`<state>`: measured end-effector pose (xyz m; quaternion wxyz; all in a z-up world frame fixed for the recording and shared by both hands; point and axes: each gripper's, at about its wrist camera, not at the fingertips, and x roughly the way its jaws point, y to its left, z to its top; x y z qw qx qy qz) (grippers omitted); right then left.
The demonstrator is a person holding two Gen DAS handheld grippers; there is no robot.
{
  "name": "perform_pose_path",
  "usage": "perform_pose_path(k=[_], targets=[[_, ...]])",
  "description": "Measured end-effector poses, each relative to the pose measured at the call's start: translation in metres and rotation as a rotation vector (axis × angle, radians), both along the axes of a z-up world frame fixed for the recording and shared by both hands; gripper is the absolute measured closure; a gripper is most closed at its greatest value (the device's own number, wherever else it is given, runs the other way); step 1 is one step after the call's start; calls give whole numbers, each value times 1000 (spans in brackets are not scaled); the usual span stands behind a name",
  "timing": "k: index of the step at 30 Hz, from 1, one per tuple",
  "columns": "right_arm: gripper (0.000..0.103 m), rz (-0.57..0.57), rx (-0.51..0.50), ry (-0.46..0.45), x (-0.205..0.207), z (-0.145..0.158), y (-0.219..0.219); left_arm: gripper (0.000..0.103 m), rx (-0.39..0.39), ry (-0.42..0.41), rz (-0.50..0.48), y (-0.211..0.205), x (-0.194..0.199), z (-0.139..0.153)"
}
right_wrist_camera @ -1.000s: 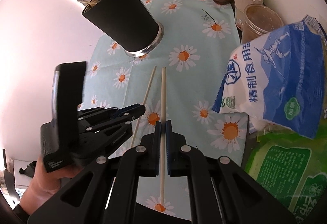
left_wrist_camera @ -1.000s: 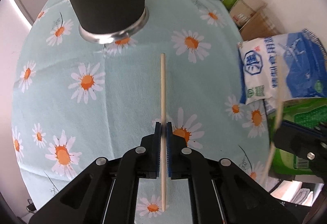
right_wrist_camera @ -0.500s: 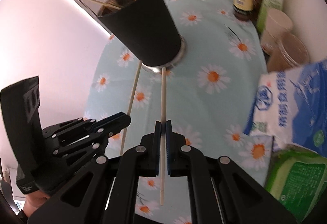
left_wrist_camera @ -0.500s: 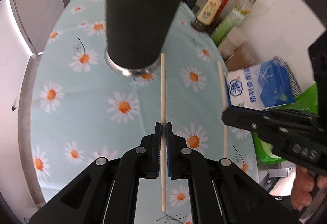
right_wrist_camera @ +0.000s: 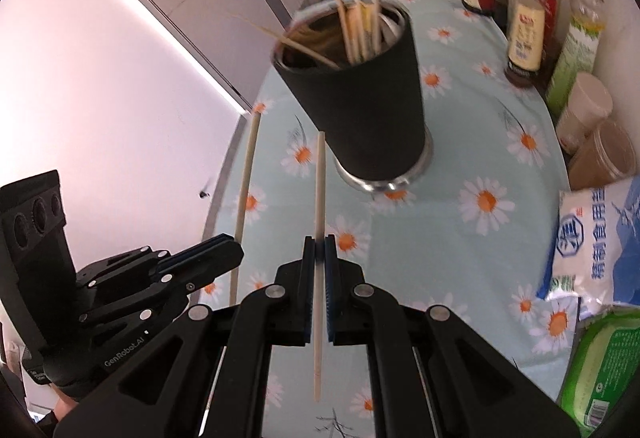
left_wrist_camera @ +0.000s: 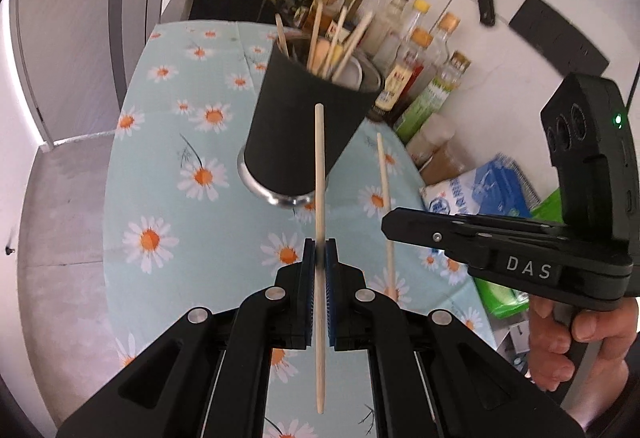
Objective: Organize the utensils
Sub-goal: 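Lift both chopsticks upright and carry them over the black holder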
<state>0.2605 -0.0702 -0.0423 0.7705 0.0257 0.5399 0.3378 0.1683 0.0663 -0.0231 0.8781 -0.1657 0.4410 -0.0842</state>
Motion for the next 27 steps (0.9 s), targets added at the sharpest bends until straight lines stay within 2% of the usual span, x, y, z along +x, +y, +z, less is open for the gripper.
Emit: perform_pose_path(k=[6, 11, 15, 20, 27], targets=[[97, -1, 53, -75, 14, 19, 8, 99, -2, -115, 8, 11, 8, 27], [97, -30, 156, -150, 33, 42, 5, 99, -27, -210, 6, 16, 23, 48], [97, -51, 226, -209, 52, 63, 1, 99, -42, -329, -18, 17, 40, 67], [97, -77, 304, -289, 74, 91, -9, 99, -75, -435, -24, 21, 63, 85], [97, -140, 397, -409, 106, 125, -23, 99, -60, -578, -35, 22, 93, 107]])
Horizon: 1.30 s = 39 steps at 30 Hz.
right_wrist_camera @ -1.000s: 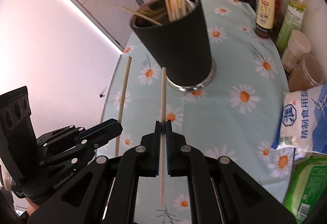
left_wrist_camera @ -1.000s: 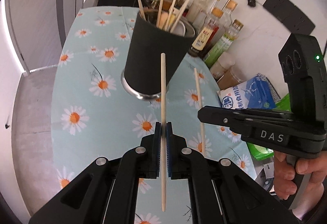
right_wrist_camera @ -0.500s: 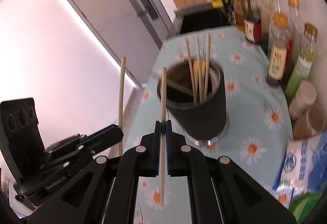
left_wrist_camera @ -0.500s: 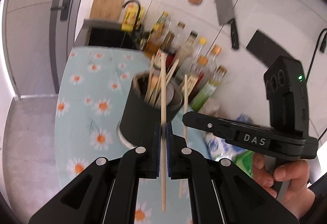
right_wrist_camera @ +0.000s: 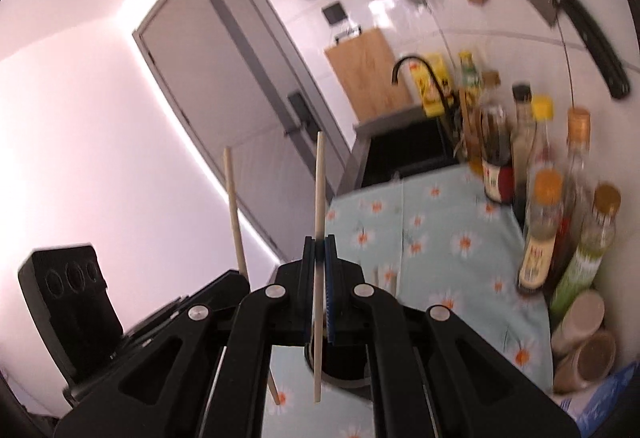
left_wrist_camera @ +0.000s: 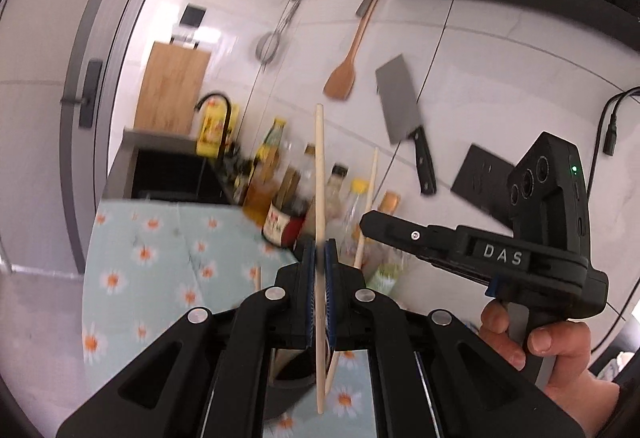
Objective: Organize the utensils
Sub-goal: 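Lift both chopsticks upright and carry them over the black holder, then lower both chopsticks into the black holder and open both grippers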
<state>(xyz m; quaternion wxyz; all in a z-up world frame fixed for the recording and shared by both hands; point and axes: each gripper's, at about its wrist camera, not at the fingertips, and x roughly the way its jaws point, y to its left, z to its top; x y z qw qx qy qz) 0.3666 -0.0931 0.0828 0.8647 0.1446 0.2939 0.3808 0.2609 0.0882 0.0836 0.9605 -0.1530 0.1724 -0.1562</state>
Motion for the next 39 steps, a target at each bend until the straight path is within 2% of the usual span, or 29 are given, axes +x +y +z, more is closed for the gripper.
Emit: perform_pose_path(k=[7, 17, 24, 32, 33, 36, 39], targets=[[97, -46, 7, -56, 24, 3, -1, 99, -16, -42, 24, 10, 27, -5], [97, -60, -20, -95, 23, -34, 13, 99, -48, -19, 43, 14, 43, -45], [97, -83, -82, -143, 9, -63, 19, 99, -26, -5, 48, 7, 40, -70], [97, -58, -110, -96, 2, -83, 24, 99, -8, 44, 38, 0, 31, -91], [96, -56, -107, -90, 0, -84, 23, 99, -8, 49, 40, 0, 28, -93], [78, -48, -96, -80, -5, -81, 20, 98, -14, 60, 46, 2, 21, -94], [77, -53, -86, -78, -10, -78, 17, 98, -9, 68, 45, 2, 15, -93]])
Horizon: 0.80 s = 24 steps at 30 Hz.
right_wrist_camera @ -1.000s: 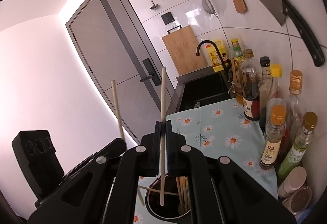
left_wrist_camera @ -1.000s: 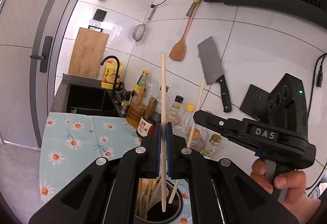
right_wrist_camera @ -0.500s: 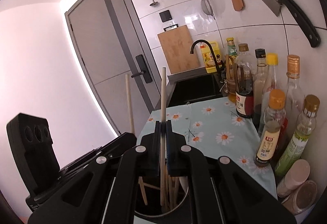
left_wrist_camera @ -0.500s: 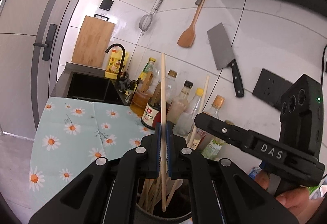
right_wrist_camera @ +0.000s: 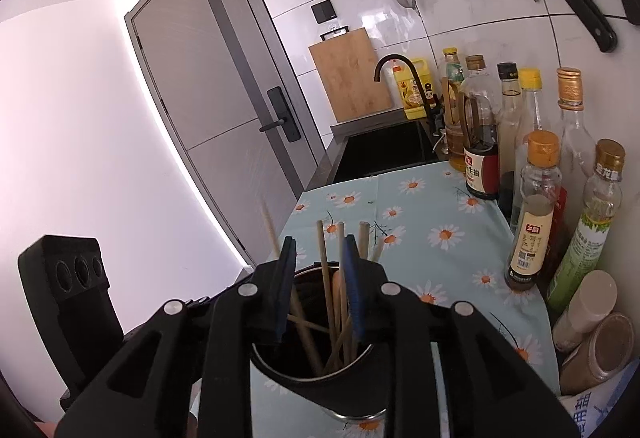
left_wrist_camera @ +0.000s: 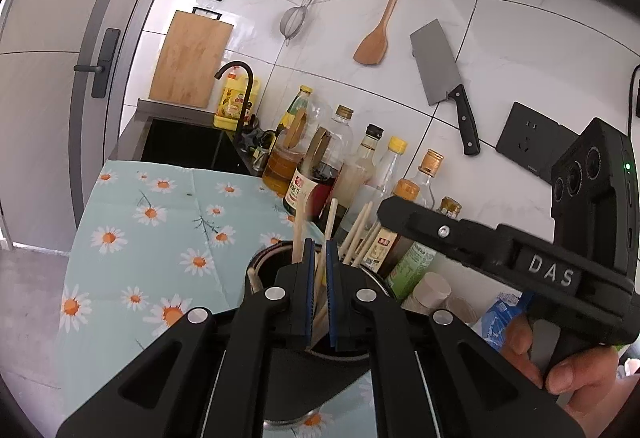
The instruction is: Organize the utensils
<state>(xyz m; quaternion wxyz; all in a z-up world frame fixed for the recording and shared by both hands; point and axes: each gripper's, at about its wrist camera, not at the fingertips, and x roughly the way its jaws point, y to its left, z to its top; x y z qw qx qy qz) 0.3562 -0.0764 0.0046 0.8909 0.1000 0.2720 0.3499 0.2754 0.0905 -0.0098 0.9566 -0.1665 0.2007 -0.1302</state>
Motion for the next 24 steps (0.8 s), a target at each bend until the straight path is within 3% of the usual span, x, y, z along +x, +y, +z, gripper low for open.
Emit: perform_pose_path(k=[3, 12, 17, 23, 24], targets=[[77, -8, 8, -1, -5, 3, -5, 80, -3, 6, 5, 0, -7, 2], [77, -24, 10, -11, -24, 14, -21, 80, -2, 0, 10, -1, -32, 14], [69, -34, 14, -11, -39, 24, -33, 71, 14, -9, 9, -4, -51, 27], [43, -38, -9, -46, -65, 38, -51, 55, 97, -40, 12, -15, -87, 46], [39, -41, -8, -53, -71, 40, -56, 48, 108, -40, 11, -17, -93, 49]])
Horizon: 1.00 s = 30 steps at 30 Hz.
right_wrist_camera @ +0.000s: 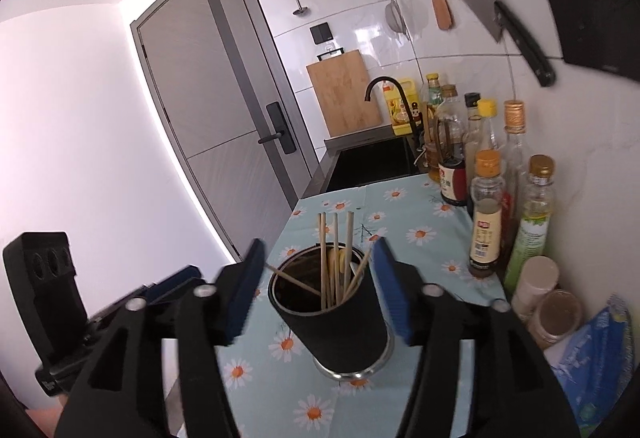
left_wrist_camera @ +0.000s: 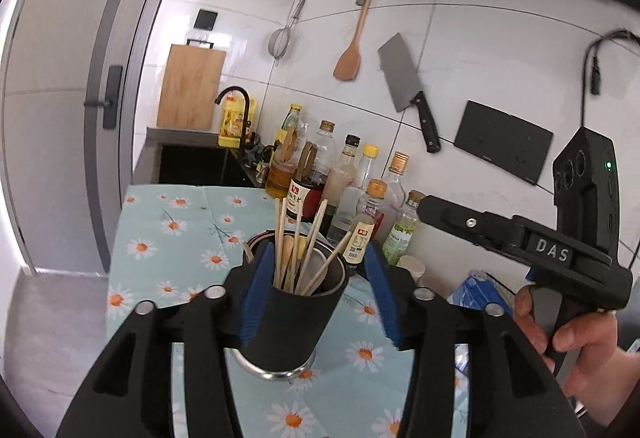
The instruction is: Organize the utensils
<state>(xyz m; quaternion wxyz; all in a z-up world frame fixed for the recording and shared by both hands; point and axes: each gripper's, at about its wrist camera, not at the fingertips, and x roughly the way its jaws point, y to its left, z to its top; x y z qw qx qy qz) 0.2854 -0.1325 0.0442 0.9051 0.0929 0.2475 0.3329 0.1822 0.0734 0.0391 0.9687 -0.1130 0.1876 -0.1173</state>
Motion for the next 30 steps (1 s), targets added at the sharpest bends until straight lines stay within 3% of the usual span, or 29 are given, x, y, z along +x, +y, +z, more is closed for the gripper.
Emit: perform_pose_path(k=[1, 6, 9, 18, 30], targets=[[34, 0, 1, -5, -5, 2, -5, 41, 8, 1, 4, -2, -6, 2], [5, 29, -15, -7, -26, 7, -28, 26, 40, 3, 47, -11, -34, 11], [5, 67, -34, -10, -37, 9, -39, 7, 73, -12, 91, -20, -51, 14], [5, 105, -87, -52, -79, 12, -77, 7, 93, 75, 168, -47, -98, 8], [5, 148, -186, -46, -131, -25, -104, 6, 125, 175, 250, -88, -144, -24]])
